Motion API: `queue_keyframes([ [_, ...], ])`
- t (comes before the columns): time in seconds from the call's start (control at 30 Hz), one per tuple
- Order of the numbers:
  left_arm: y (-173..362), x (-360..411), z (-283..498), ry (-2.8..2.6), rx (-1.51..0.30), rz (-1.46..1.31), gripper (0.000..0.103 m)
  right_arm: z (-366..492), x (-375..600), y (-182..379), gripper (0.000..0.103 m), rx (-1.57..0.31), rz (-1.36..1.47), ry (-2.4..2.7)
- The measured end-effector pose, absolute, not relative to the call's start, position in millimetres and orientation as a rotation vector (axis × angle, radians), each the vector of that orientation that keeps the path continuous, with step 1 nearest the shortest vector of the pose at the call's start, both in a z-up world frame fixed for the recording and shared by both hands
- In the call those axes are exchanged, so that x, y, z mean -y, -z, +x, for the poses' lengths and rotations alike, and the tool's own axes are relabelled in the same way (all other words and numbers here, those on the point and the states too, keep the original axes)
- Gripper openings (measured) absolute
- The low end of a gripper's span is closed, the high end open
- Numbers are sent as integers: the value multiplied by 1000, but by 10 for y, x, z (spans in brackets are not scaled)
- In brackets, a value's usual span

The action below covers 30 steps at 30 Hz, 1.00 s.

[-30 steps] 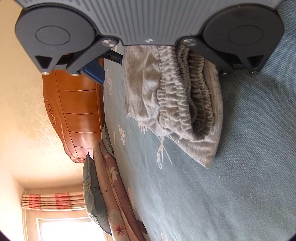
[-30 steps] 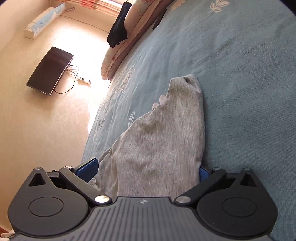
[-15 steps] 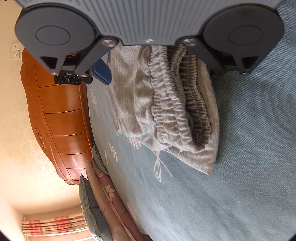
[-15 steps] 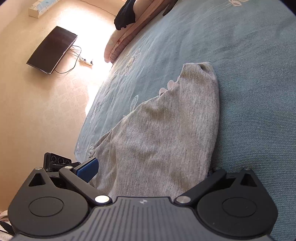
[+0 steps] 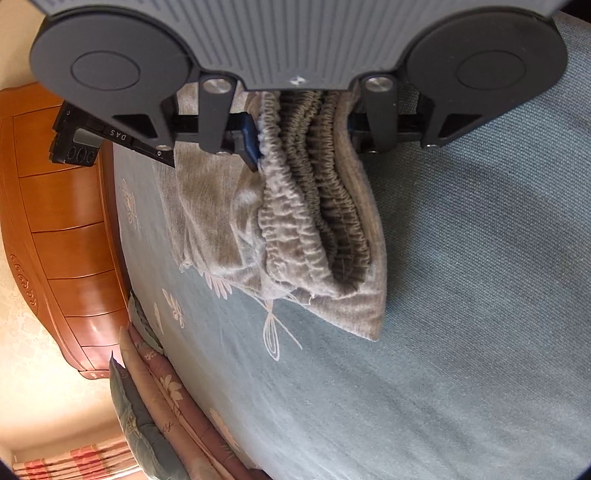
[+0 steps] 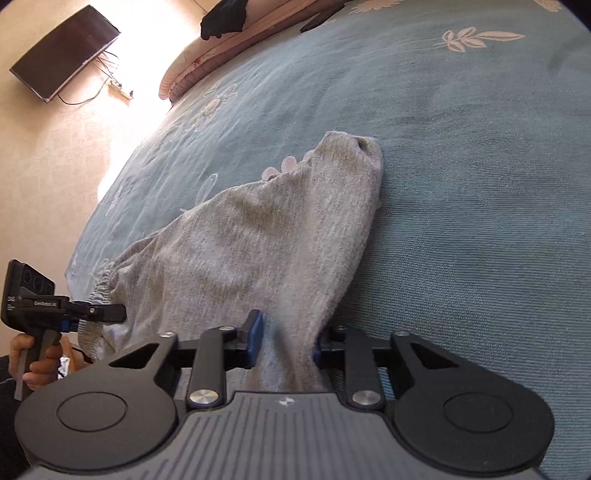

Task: Fold clothes
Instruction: 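Close the right gripper on the bundle while the left gripper holds the waistband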

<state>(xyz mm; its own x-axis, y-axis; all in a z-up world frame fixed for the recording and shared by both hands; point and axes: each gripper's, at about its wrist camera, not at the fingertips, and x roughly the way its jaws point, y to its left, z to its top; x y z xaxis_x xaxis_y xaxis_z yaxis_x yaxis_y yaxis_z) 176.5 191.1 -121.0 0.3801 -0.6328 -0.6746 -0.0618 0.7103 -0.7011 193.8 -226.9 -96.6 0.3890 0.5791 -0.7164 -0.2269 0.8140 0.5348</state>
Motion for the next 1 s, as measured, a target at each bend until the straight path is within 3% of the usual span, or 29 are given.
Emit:
queue_keyframes([
  [0.4,776,-1559,1665,321,-1136,-413,40,1692,2046,758,13,-993,282,-398],
  [0.8,222,-1124,1608,389,-1039,-210,35,1149,2266,36,9,-775,342,-492],
  [0.9,276,-1117,1683,352,-1064,-232,35,1150,2392,48,18,-772,332,-404],
  [0.97,341,-1133,1713,334,-1074,-259,35,1166,2556,157,32,-806,412,-417],
  [1.0,377,-1171,1703,326,-1080,-273,35,1184,2627,231,46,-820,439,-419],
])
